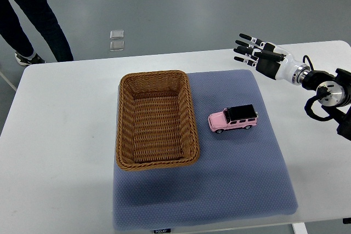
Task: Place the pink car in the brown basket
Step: 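Move the right hand over the pink toy car, then lower the right hand and grasp the pink car by its roof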
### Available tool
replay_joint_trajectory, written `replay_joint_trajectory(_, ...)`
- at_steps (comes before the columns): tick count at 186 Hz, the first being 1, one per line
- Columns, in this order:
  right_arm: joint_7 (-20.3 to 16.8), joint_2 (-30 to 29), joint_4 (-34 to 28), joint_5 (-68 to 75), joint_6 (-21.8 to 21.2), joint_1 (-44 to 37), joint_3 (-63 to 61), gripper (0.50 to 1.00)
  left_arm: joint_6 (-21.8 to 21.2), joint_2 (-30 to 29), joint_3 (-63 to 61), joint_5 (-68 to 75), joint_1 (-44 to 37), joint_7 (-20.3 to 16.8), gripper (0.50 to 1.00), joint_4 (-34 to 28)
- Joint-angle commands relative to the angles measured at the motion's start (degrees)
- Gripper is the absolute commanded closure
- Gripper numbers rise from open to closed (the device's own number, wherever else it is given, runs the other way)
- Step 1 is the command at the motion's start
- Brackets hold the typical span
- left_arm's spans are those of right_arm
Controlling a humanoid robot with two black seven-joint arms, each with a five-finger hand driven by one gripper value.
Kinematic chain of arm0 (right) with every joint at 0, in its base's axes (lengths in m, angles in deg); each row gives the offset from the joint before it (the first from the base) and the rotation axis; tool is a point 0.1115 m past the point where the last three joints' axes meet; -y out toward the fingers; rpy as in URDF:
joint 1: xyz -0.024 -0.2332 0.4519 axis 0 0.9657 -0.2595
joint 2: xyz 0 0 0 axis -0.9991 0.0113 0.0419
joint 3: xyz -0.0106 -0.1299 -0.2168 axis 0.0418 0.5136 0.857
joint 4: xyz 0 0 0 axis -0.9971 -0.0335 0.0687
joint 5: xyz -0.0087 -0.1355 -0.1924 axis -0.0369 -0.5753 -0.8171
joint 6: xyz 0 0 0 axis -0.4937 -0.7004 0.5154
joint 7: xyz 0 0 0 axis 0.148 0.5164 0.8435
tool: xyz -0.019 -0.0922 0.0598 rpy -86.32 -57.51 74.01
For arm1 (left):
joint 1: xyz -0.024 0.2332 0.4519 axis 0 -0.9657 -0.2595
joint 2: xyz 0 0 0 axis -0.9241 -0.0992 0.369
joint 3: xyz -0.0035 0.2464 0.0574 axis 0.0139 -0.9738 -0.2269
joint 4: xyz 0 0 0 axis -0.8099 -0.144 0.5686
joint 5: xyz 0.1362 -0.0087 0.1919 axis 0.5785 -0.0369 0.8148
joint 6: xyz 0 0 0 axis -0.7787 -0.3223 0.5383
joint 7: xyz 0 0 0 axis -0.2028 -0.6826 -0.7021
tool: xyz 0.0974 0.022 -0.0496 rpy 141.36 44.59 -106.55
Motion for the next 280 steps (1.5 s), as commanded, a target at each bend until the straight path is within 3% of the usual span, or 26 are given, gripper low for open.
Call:
replay_joint_trajectory(1,0.0,0.0,0.0,0.0,0.0,0.0,0.0,0.579,0.1,0.0,-0.2,0.0,0.0,0.0,0.5,0.1)
replay_joint_trajectory(61,0.0,-0.2,0.0,-0.1,-0.3,0.1,0.1,0.579,0.0,0.0,0.1,0.0,0.1,0.0,0.5,-0.4)
replay_joint_trajectory(103,1.0,0.6,-0.2,-7.9,-4.2,0.0,0.1,0.579,-0.2,0.0,0.0,-0.1,0.4,0.0,0.5,-0.5)
replay_joint_trajectory(133,8.5,1.2,-0.4,-26.3,-7.3,-0.4,0.2,0.579,-0.2,0.0,-0.1,-0.1,0.4,0.0,0.5,-0.4)
replay_joint_trajectory(157,15.3,3.5,-1.0,-41.8,-7.4,-1.5,0.2,0.581,-0.2,0.0,-0.1,-0.1,0.4,0.0,0.5,-0.7)
replay_joint_trajectory(200,25.7,8.8,-7.6,-63.9,-7.4,-1.8,0.3,0.581,-0.2,0.0,-0.1,-0.1,0.4,0.0,0.5,-0.6)
replay_joint_trajectory(228,27.8,10.6,-11.8,-74.3,-7.4,-1.8,0.3,0.583,-0.2,0.0,-0.1,-0.1,0.4,0.0,0.5,-0.5)
replay_joint_trajectory(259,28.0,10.5,-12.1,-81.0,-7.4,-1.9,0.4,0.583,-0.2,0.0,-0.1,-0.1,0.4,0.0,0.5,-0.7)
replay_joint_trajectory(280,29.4,10.5,-12.1,-85.4,-5.2,-1.9,0.4,0.585,-0.2,0.0,-0.1,-0.1,0.4,0.0,0.5,-0.6)
